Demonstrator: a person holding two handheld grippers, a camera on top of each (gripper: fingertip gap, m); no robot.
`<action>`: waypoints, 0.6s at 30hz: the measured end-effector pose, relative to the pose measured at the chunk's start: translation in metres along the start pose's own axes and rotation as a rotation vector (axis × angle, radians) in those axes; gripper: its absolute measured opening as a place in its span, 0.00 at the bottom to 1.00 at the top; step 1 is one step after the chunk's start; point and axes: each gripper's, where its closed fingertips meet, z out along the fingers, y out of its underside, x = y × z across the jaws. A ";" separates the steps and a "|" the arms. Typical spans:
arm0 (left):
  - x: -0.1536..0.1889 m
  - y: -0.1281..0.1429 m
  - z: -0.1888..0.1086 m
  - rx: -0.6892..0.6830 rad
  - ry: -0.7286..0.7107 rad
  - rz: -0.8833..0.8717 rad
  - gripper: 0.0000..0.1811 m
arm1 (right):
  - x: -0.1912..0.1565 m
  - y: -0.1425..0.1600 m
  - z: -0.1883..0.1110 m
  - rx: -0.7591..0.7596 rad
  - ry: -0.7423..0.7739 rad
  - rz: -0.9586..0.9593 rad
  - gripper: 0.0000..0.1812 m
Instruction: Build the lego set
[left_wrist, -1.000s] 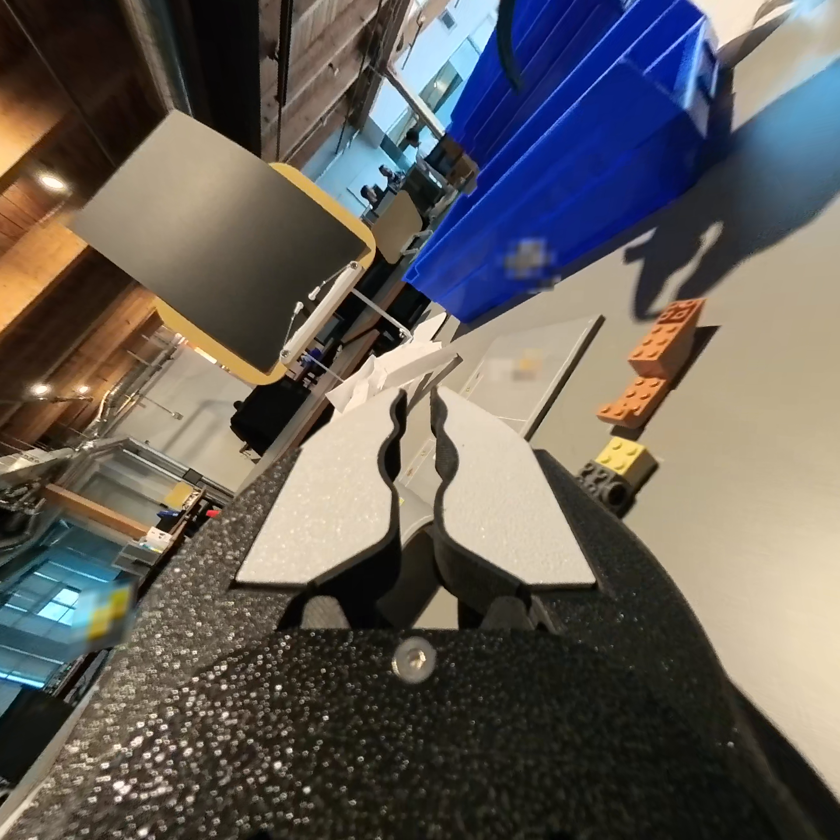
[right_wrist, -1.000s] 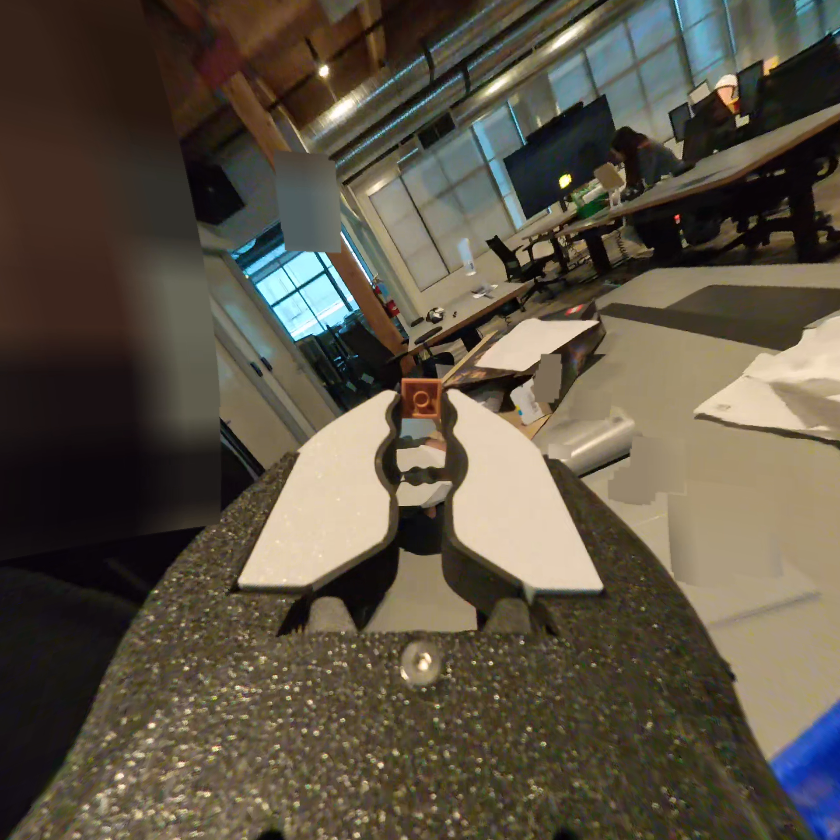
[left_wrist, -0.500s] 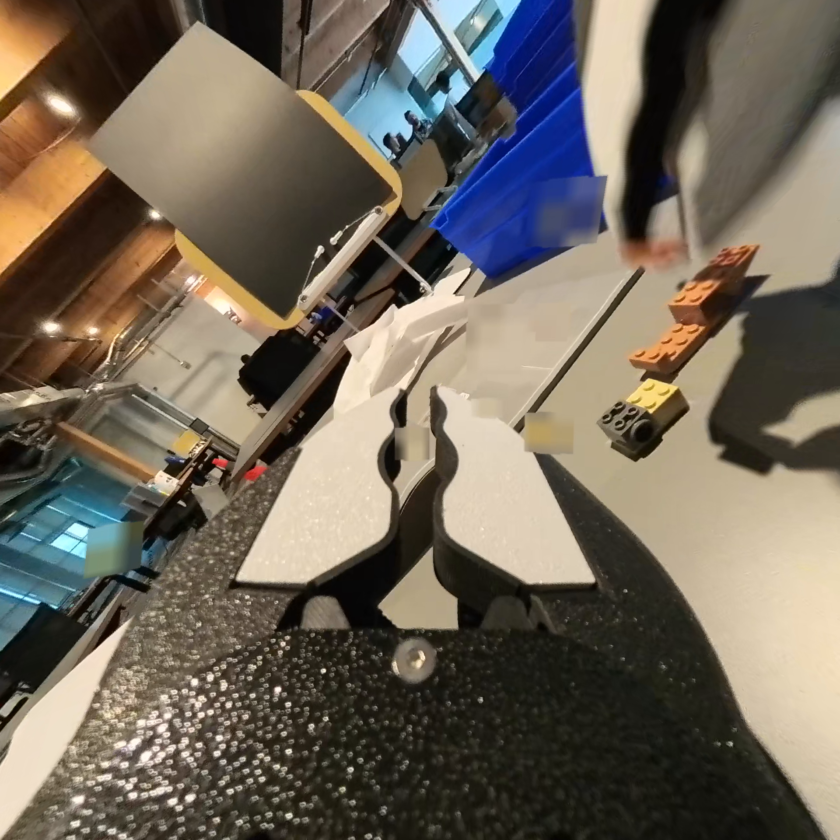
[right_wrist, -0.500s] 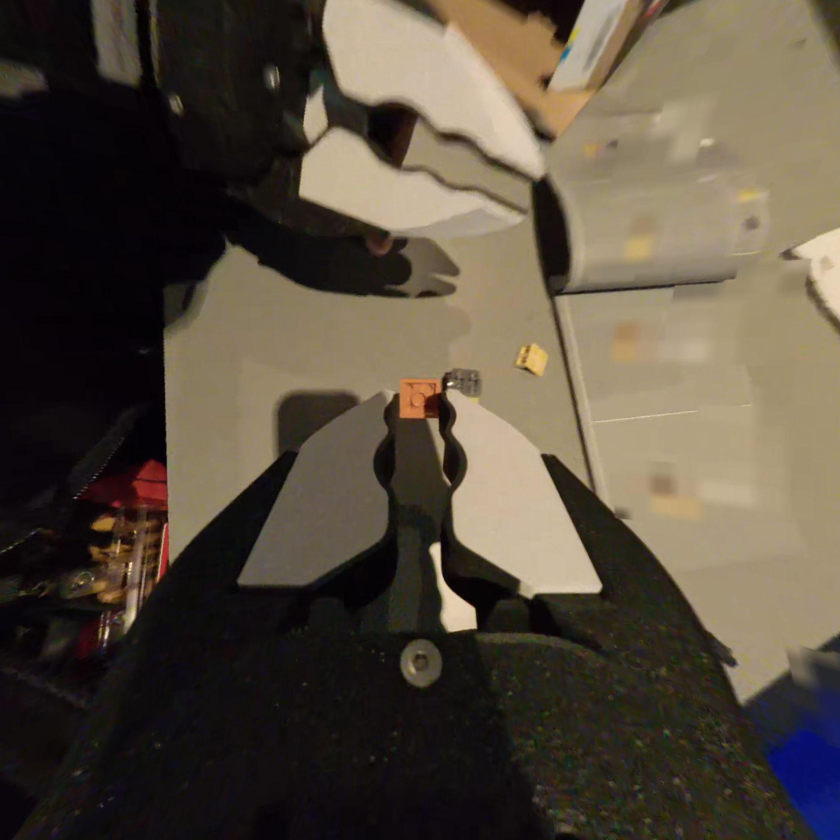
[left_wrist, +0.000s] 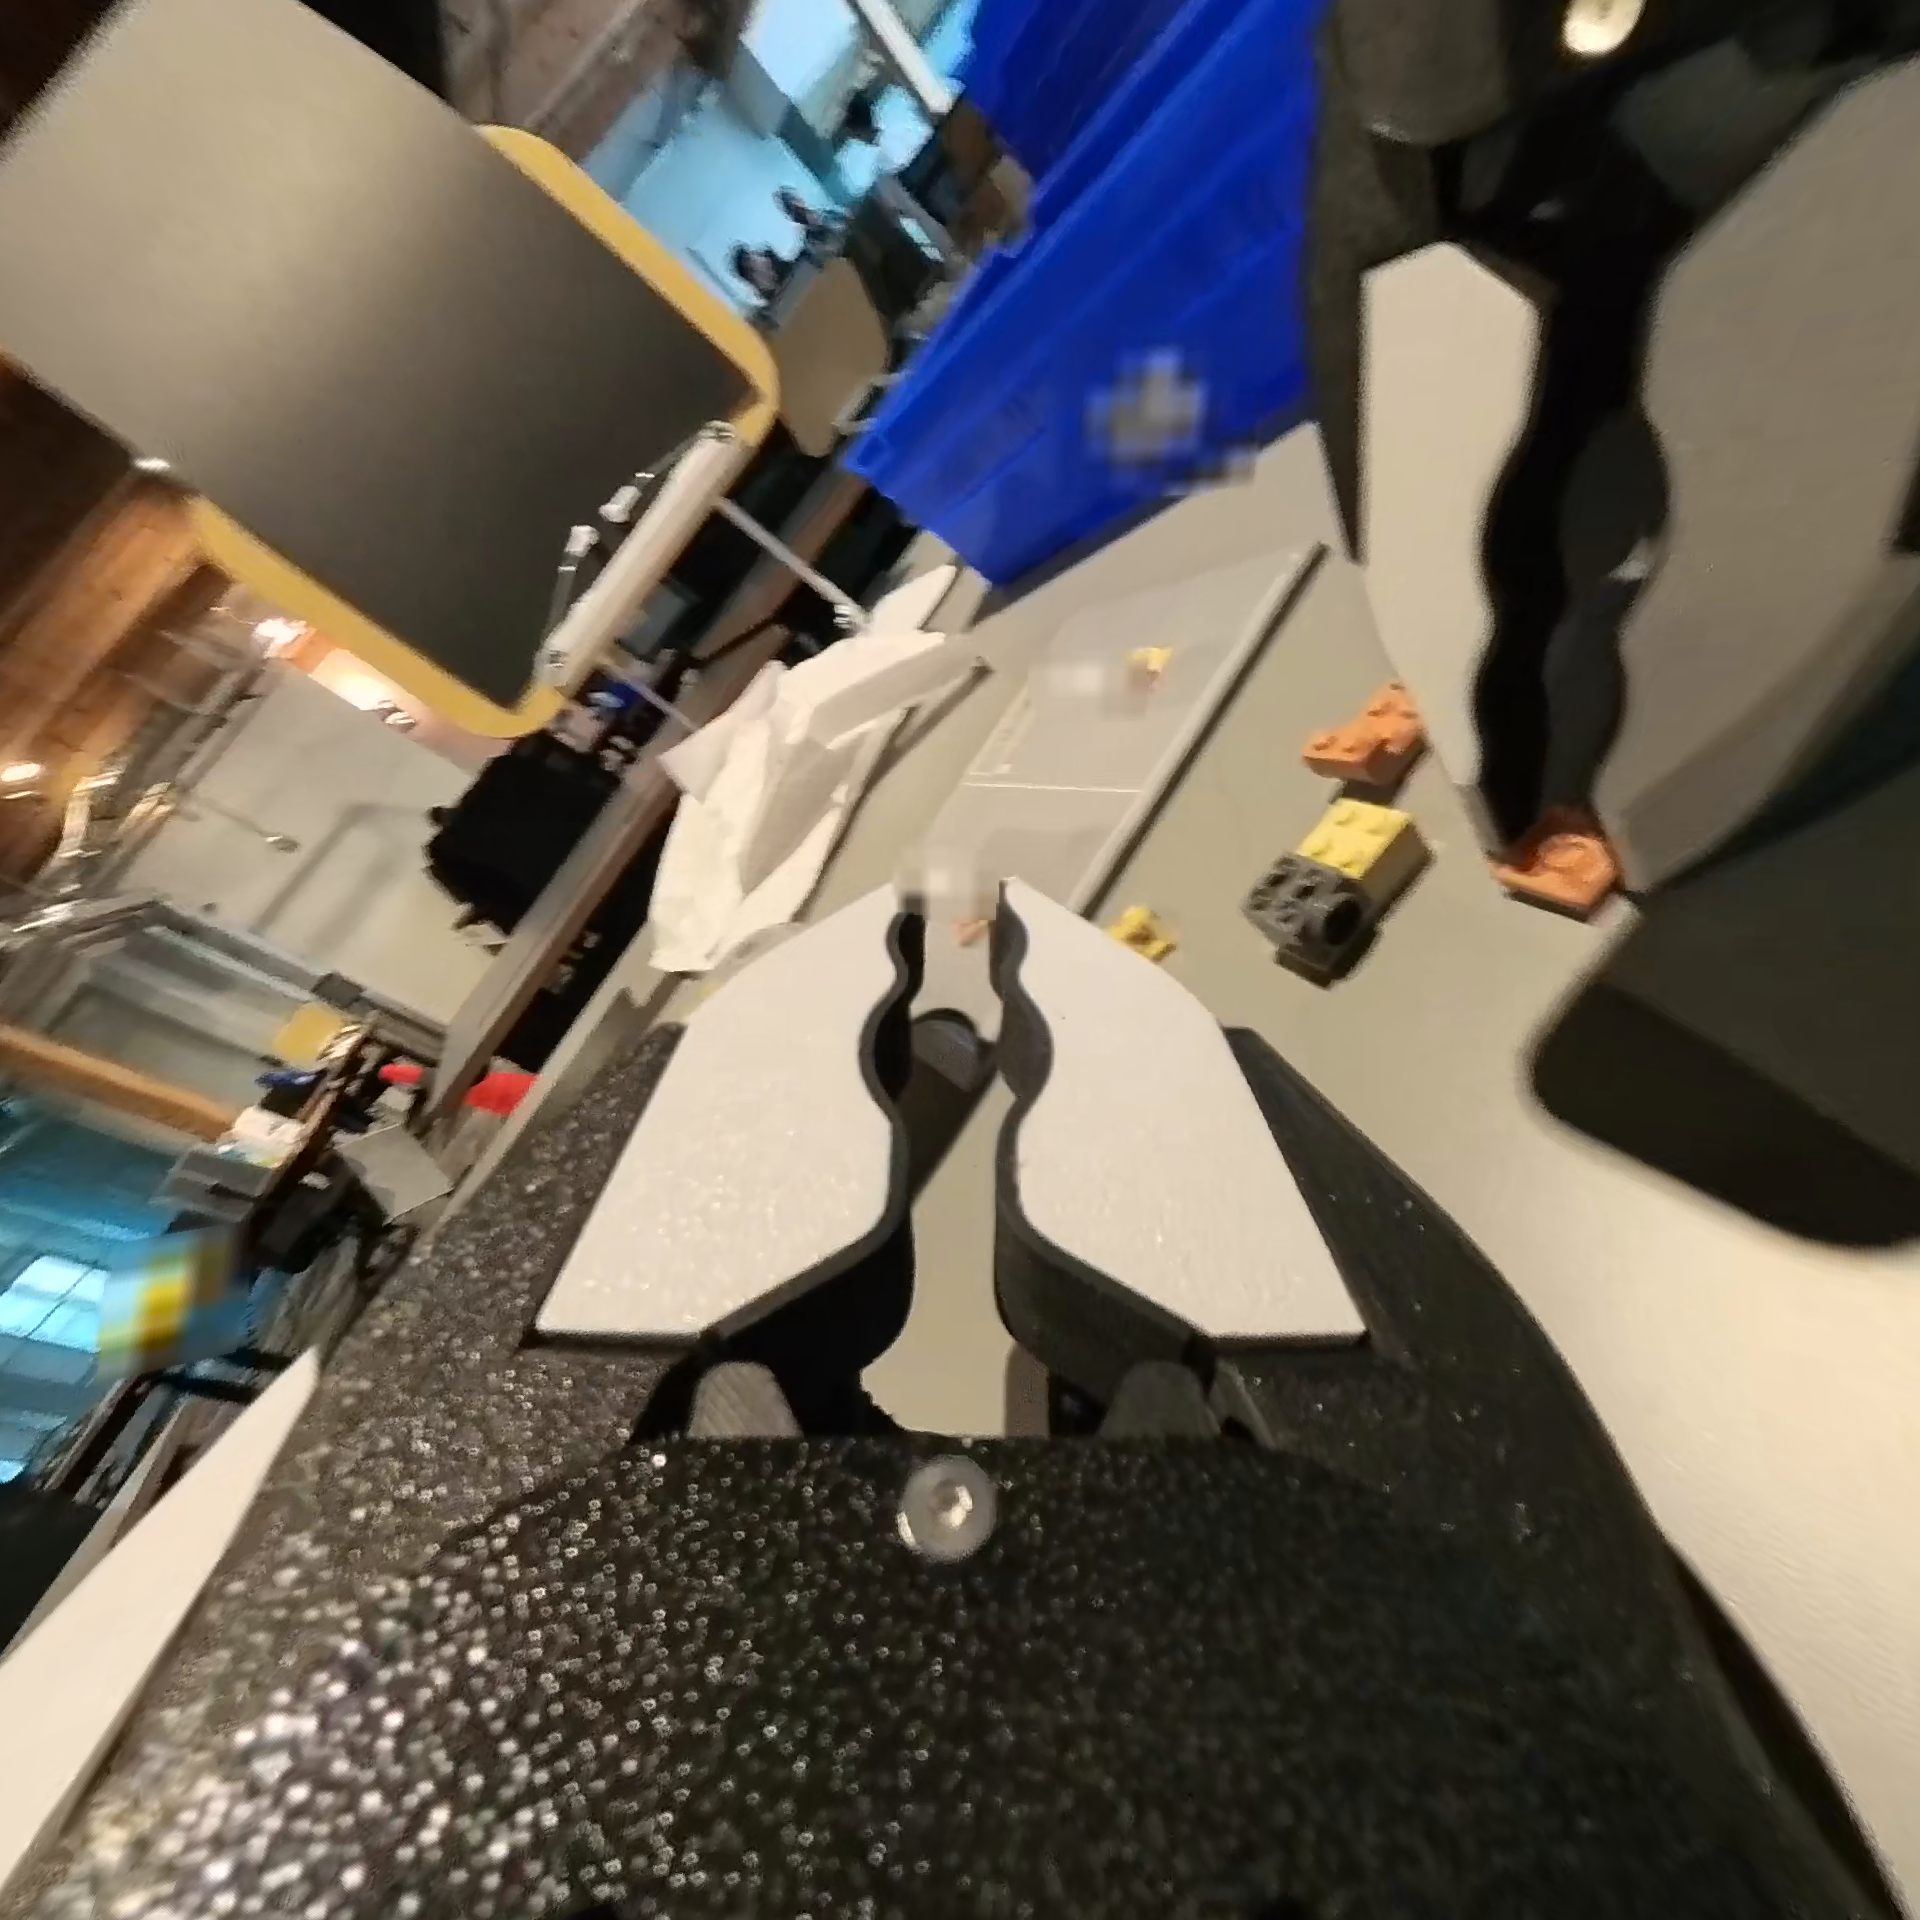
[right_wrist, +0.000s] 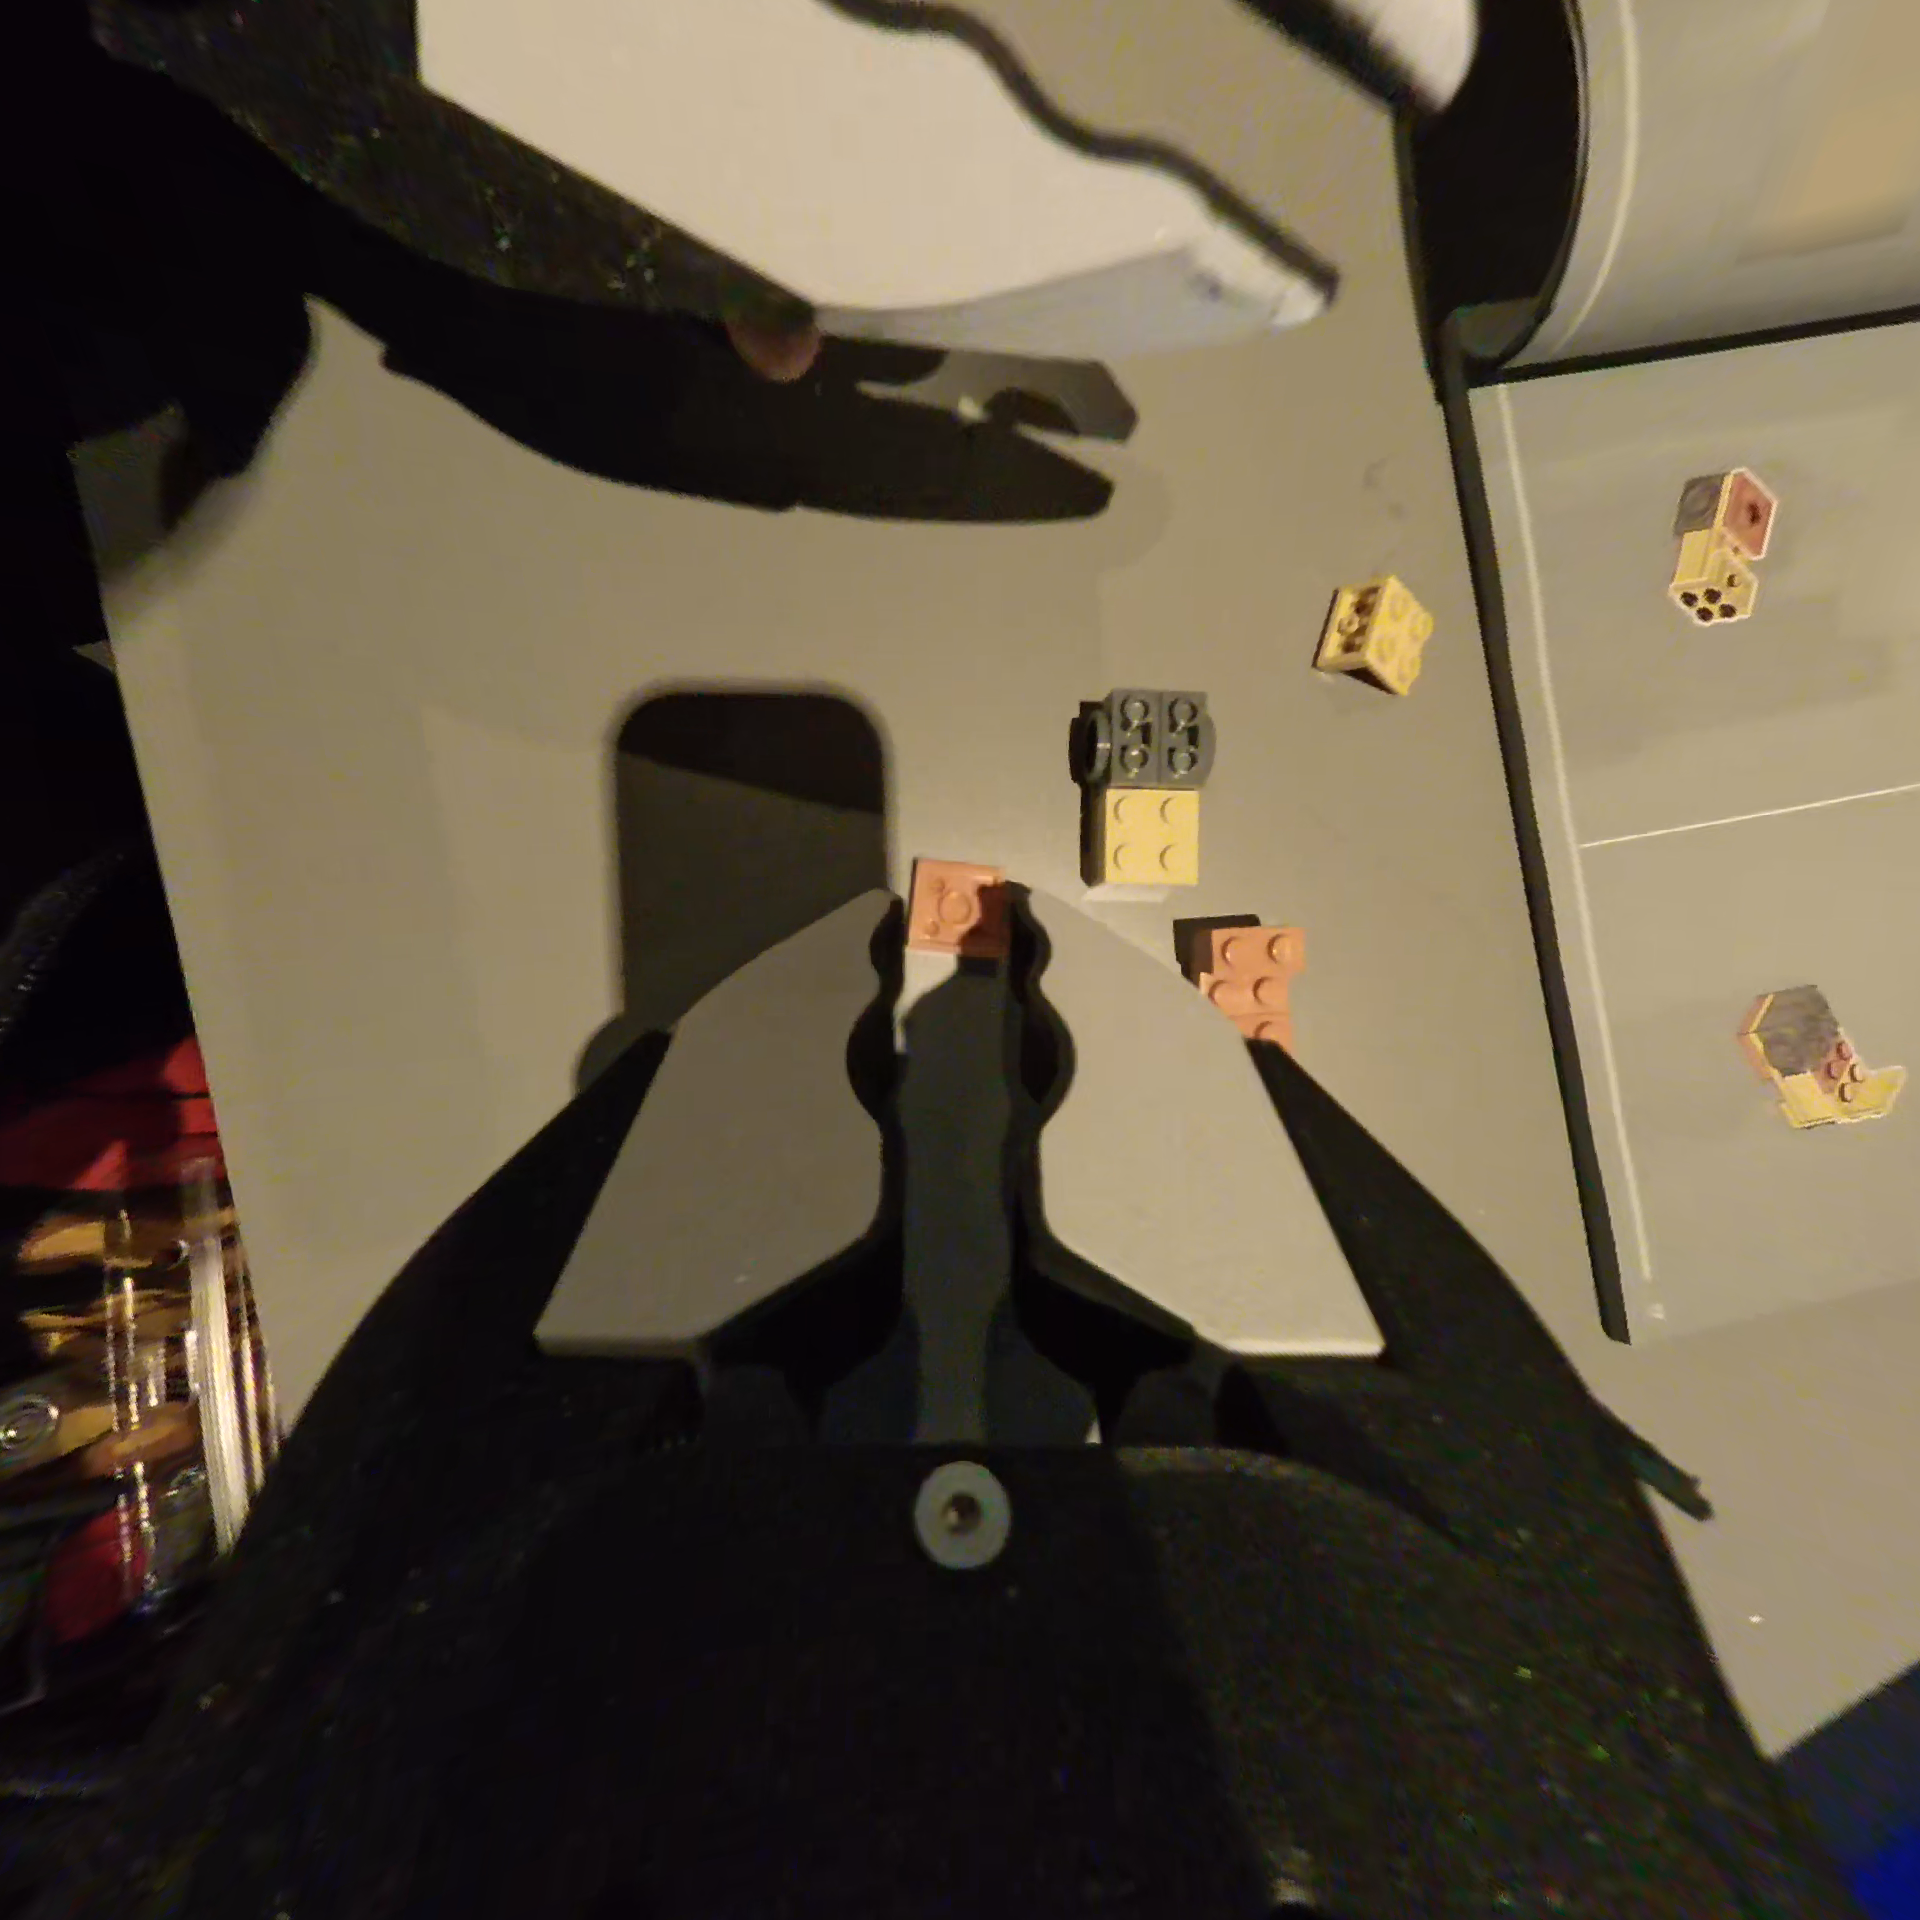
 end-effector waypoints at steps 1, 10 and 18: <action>0.004 0.000 0.000 0.000 0.025 -0.002 0.06 | 0.001 0.001 -0.001 0.008 0.002 0.004 0.14; 0.027 -0.004 -0.006 0.031 0.311 -0.123 0.13 | 0.039 0.011 -0.042 0.197 0.073 0.096 0.20; 0.051 -0.008 0.002 0.020 0.614 -0.203 0.22 | 0.058 0.040 -0.030 0.132 0.105 0.159 0.23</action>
